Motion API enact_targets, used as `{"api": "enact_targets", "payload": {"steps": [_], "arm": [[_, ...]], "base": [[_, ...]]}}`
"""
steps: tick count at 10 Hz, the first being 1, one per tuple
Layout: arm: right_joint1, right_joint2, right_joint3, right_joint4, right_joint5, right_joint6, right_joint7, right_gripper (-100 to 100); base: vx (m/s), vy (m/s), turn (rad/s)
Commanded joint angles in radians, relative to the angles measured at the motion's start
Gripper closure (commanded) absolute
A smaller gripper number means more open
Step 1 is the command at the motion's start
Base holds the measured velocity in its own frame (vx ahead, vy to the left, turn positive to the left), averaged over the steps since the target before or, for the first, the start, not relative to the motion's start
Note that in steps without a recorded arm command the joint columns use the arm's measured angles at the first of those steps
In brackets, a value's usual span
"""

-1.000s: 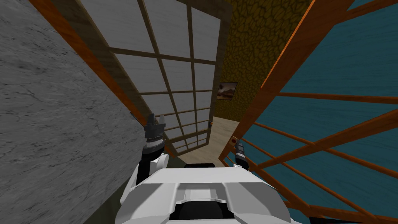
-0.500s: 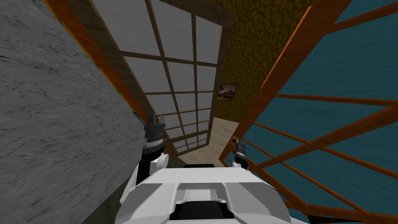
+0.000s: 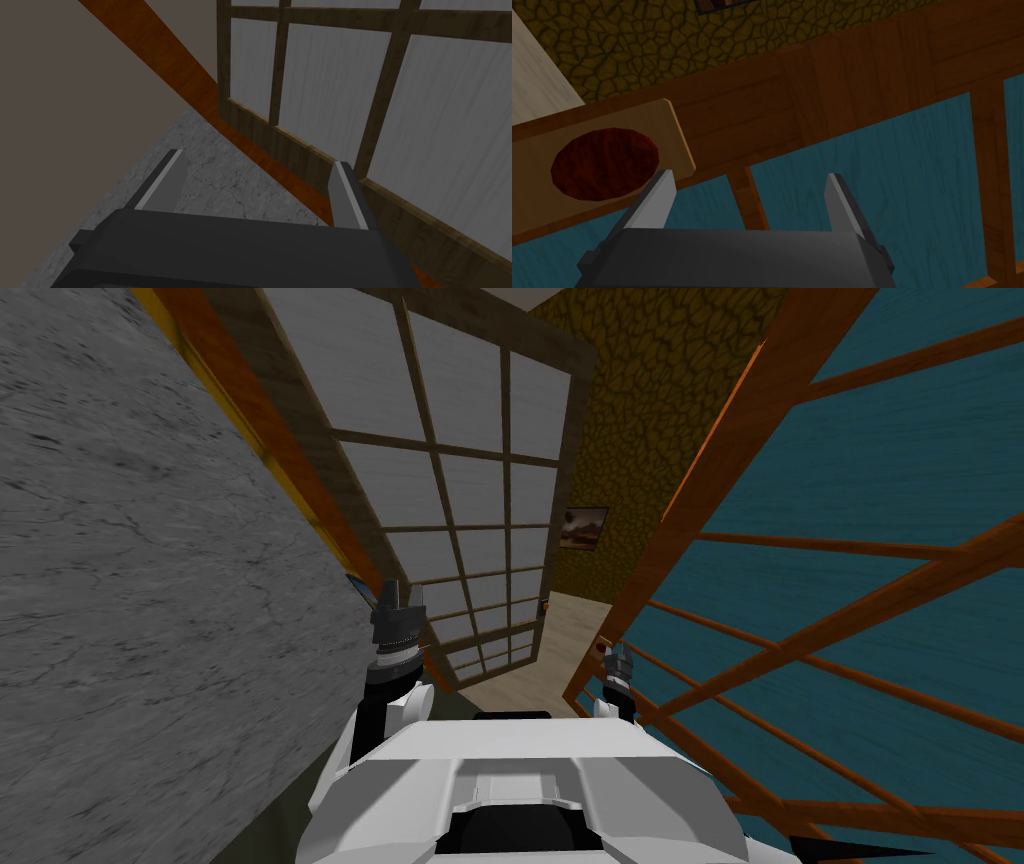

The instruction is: Push the door open

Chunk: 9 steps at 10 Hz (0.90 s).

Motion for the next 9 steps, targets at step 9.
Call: {"api": "enact_targets", "payload": {"steps": [9], "arm": [[-0.042, 0.024, 0.014, 0.04, -0.136, 0.014, -0.235, -100]], "base": [[-0.024, 0.03, -0.004]]}}
